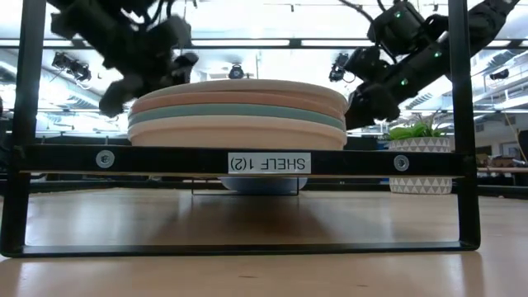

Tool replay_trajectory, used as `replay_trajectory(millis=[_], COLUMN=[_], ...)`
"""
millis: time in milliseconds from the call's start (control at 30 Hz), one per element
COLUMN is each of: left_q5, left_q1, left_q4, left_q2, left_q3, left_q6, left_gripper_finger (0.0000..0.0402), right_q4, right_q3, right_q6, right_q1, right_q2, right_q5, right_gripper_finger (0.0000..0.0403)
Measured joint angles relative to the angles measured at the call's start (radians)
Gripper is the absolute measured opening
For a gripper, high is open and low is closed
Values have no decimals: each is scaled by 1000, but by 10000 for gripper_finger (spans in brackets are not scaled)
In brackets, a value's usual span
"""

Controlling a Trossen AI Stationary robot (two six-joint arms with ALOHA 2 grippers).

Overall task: Place and stack plates onto a shelf
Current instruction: Stack the blue plate on top of the pink plate on the shelf

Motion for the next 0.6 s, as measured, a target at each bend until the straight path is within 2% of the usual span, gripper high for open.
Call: replay_trajectory(millis=[167, 367, 500, 600], left_q5=[22, 26, -35, -101], left_q1=[58, 4, -29, -48], left_q4=[3, 74, 72, 27], left_q2=[0, -58, -138, -205], left_q3=[-38, -37, -36, -37], left_q6=[4, 108, 115, 86], left_gripper_finger=[116, 116, 116, 116], right_q4=[68, 73, 74, 72], right_q3=[1, 53, 99, 141], right_q6=[-18, -69, -110, -55], right_q1=[-47, -131, -215, -295], right_q2=[72, 186, 230, 260], right_q5=[9, 9, -19, -73], right_gripper_finger=[18, 19, 33, 54])
